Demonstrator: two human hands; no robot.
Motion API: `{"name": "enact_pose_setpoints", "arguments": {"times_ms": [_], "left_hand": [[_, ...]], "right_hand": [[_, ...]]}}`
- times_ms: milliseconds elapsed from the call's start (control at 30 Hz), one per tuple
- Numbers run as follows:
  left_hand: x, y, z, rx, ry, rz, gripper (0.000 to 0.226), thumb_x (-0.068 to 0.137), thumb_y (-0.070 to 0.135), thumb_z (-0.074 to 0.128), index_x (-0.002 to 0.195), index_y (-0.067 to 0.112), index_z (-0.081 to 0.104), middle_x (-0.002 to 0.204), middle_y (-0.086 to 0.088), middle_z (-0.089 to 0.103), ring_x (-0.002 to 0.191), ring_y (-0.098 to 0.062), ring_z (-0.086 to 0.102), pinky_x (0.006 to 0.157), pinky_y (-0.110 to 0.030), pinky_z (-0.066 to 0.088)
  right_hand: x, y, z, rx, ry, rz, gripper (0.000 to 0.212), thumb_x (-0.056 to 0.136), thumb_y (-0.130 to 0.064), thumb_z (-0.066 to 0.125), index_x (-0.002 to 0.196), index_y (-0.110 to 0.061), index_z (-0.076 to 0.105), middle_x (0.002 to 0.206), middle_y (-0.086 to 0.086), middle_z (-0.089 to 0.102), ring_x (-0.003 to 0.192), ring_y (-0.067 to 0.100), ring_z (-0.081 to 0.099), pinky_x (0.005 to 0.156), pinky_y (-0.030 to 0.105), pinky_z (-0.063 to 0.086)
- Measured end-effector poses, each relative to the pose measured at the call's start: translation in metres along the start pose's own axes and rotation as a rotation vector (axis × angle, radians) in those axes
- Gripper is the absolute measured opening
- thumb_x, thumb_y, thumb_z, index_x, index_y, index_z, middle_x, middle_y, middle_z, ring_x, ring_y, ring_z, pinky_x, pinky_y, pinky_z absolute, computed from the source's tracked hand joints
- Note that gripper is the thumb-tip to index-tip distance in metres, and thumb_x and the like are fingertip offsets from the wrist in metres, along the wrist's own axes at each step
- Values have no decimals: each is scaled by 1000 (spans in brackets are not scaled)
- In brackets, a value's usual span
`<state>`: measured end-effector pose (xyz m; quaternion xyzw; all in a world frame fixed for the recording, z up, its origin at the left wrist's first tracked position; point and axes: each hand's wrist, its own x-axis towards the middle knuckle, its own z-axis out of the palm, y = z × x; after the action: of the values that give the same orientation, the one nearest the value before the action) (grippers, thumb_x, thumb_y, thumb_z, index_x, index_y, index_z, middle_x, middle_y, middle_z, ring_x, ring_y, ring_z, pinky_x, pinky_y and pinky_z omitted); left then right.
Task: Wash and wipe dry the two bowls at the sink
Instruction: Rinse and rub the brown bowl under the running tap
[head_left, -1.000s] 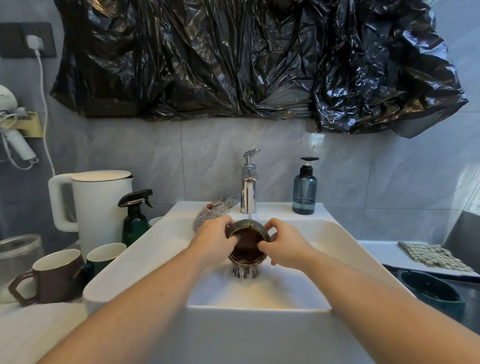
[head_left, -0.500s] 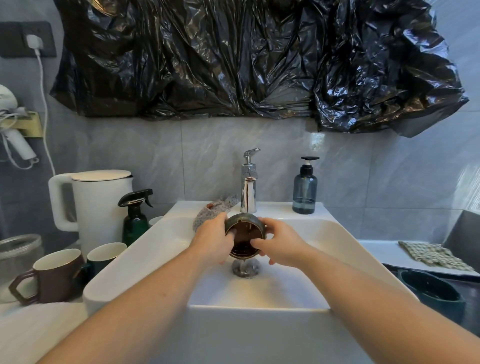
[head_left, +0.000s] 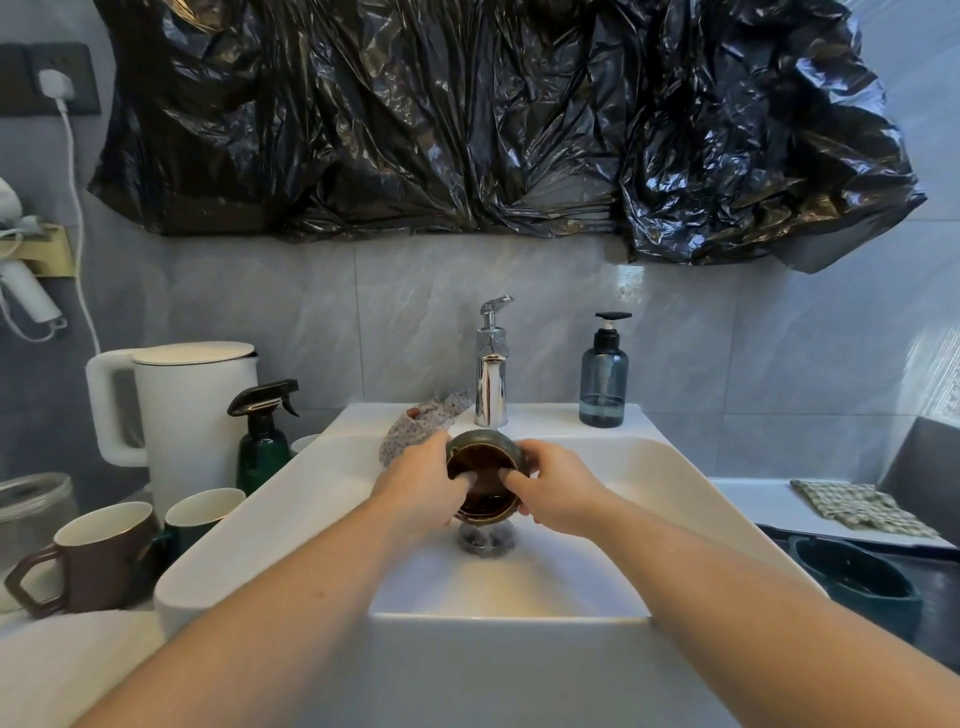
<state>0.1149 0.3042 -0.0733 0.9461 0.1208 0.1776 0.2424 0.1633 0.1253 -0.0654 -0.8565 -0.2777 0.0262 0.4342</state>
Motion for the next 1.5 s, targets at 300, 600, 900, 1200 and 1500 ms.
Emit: {"name": "enact_pose_setpoints", "arguments": {"times_ms": [300,600,900,1200,1500], "left_hand": [[-6,4,-4,-29,-8,-12,82,43,70,90,111,34,60,102,14,70,91,-14,70,73,-41,65],[-7,13,-6,-132,89,-30,10,104,24,58,102,22,68,94,-5,70,61,-27,75,47,-44,63],[-7,15,-5,-281,-64,-86,31,97,5,48,120,19,63,106,-7,70,62,-27,78,50,-37,63],[-10,19,-5,-386,-107,-35,47,91,-4,47,126,23,62,114,-6,67,68,-30,79,54,-40,65],[-7,13,-7,-302,-56,-73,43,91,-1,44,120,19,67,107,-10,71,58,-30,76,44,-34,57]], "right_hand": [[0,-3,2,9,33,-19,36,105,-42,53,128,-18,64,108,0,71,94,15,65,69,17,46],[2,-4,5,-26,-134,118,33,105,-44,50,132,-25,52,95,-1,70,70,12,63,53,21,48],[4,-4,5,13,-116,182,30,105,-27,44,133,-16,44,107,11,66,77,16,63,58,23,51],[6,0,1,43,60,141,36,106,-40,44,125,-16,63,101,6,69,87,22,63,79,32,58],[-2,-7,3,83,9,109,32,104,-36,45,123,-17,63,81,-2,66,66,12,58,48,13,42]]}}
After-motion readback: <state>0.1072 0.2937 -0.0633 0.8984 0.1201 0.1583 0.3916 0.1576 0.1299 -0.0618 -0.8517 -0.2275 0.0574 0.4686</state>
